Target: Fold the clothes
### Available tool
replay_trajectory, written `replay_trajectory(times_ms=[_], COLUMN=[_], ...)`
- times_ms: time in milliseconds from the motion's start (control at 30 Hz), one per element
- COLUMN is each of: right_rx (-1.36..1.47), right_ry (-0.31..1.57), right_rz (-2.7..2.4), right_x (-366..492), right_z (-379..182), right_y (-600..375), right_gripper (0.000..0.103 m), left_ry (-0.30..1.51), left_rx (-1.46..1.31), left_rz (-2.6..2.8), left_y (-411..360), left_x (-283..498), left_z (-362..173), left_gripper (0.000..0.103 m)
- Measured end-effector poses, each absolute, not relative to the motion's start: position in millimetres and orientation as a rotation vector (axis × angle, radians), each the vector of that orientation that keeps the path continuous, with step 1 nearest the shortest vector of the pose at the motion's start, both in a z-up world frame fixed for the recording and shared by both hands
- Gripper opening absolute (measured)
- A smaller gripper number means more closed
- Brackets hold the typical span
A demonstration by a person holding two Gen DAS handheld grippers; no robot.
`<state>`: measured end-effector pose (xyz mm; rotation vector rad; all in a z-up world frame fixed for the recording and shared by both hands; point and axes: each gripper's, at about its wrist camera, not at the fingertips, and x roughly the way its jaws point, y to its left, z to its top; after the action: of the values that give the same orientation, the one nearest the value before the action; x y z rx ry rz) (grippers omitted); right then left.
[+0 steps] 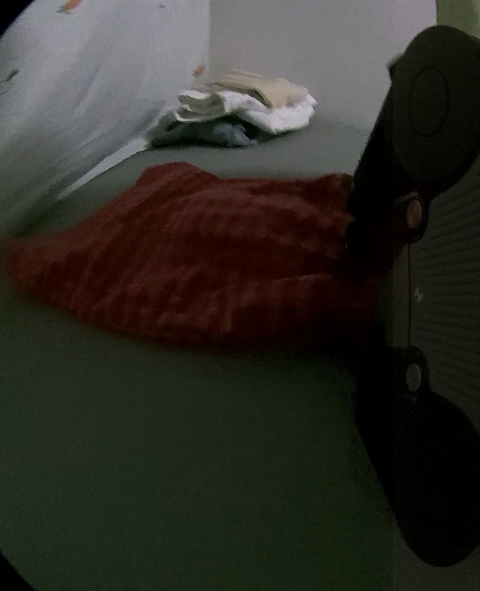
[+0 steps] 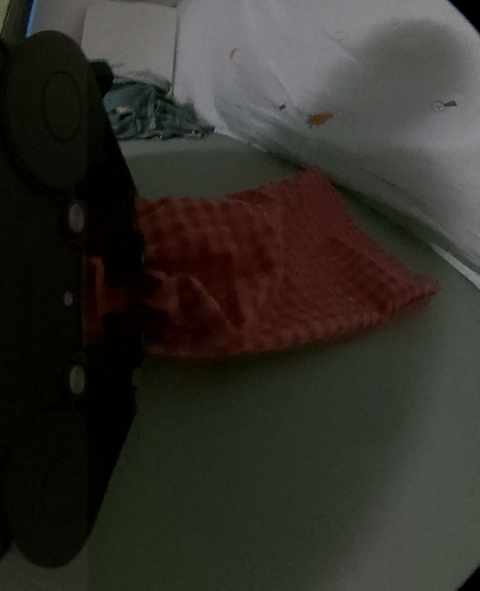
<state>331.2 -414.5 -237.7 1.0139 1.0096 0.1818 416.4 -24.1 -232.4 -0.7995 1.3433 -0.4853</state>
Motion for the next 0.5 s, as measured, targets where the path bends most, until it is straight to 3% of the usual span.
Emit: replay_trajectory(times_ms=[133,300,400,500], right_rx=[1.149,1.152,1.176,1.211], right_ry=[0.874,1.012,0.999,0.951], right_rz=[0.239,0.136,0.099,0.069], right_x=[300.3,283.2,271.6,257.5], right_z=[-230.5,-255.7,-261.6,-263.4], right_y=[-426.8,-420.2,-417.7,-421.8], right_gripper=[0.007,0.018,0.035,0.038], left_ry=[1.212,1.322,1.322,1.265], left_rx=[-0.947,-0.779,-0.742,-0.731], left_rz=[-0.615,-0.513,-0.488,-0.497], left_y=[-8.2,-9.1,-6.8,-4.4], left_x=[391.9,375.0,369.1,365.3], left_z=[-213.3,-229.5,-235.4,-231.8], left_gripper=[0.015,0.02,0.032,0.051])
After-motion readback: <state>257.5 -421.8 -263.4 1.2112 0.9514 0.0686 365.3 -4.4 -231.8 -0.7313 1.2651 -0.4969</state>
